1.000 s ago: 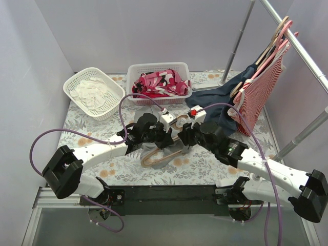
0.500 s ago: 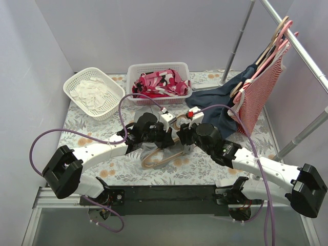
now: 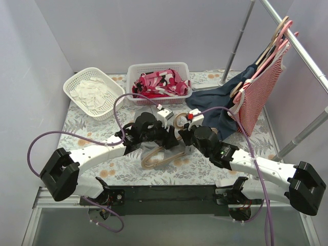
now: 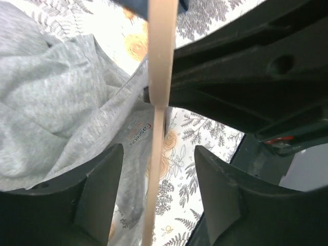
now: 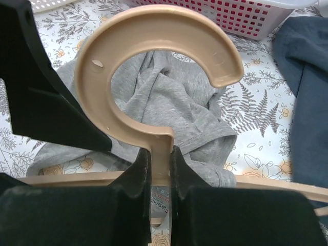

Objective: Place the tank top on the hanger

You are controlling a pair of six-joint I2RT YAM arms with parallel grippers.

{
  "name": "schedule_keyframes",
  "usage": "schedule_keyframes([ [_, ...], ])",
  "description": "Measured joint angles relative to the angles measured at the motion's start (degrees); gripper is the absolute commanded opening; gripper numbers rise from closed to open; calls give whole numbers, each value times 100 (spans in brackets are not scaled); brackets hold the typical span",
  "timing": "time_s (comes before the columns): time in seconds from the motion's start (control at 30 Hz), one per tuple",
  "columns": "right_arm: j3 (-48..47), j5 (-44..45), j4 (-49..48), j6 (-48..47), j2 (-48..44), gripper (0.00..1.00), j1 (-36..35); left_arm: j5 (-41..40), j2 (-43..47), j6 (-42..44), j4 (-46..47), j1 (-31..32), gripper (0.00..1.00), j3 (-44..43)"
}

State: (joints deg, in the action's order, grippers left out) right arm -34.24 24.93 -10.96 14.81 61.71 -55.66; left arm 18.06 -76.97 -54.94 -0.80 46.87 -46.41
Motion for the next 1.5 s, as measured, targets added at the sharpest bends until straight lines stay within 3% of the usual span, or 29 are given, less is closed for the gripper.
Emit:
schedule_keyframes([
  [0.17, 66, 249, 2, -20, -50, 1, -127, -584, 579, -494, -232, 0, 77, 22],
  [0.33, 125, 446, 7, -15, -87, 1, -223, -1580, 1801, -1174, -981, 0, 70, 79],
  [0.4, 138, 492, 7, -13, -118, 1, -249, -2490, 2481, -1993, -1694, 4, 58, 111],
  [0.5, 138, 540, 9, -13, -199, 1, -284, -3147, 2927, -2721, -2406, -28, 44, 120],
  [0.6, 140, 643, 11, -4, -323, 1, -299, -3536, 3045, -3403, -3034, -44, 38, 286],
  [0.9, 140, 839, 79, 0, -461, 1, -334, -3292, 2402, -4308, -3471, -44, 40, 1366],
  [1.5, 149, 863, 210, 9, -503, 1, -365, -2699, 1373, -4457, -2262, -44, 36, 1720],
])
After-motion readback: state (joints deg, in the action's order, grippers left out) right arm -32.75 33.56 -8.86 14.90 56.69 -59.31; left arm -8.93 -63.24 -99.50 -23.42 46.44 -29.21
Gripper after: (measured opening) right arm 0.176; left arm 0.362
